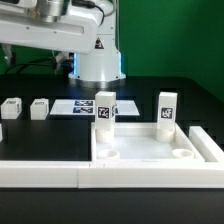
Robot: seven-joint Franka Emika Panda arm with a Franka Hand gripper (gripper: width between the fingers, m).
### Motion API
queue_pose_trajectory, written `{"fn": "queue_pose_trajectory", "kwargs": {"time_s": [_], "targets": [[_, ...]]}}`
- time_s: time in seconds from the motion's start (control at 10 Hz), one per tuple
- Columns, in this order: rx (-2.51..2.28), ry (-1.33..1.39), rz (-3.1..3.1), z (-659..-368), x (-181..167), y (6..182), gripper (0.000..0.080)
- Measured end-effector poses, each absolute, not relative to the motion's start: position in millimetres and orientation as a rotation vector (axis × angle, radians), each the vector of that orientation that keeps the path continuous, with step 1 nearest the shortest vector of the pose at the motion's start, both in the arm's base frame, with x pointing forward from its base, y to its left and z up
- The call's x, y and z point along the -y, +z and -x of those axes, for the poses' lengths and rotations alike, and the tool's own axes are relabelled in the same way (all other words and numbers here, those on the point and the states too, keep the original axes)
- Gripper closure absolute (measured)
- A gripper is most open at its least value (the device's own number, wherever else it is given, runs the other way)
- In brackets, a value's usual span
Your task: Assemble square table
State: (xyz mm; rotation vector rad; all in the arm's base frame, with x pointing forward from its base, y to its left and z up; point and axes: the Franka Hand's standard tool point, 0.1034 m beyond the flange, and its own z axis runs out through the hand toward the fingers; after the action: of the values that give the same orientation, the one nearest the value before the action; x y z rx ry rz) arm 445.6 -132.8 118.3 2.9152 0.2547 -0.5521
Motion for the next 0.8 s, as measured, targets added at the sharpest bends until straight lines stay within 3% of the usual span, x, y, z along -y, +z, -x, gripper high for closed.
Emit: {"fn": "queue_pose_trajectory", "kwargs": {"time_s": [0.5,0.8], "targets": [[-0.086,-0.548,-2.923,-444,127,116.0,0.0150],[-0.008,-0.828,-3.033,-422,133,86.3,0.0150]]}}
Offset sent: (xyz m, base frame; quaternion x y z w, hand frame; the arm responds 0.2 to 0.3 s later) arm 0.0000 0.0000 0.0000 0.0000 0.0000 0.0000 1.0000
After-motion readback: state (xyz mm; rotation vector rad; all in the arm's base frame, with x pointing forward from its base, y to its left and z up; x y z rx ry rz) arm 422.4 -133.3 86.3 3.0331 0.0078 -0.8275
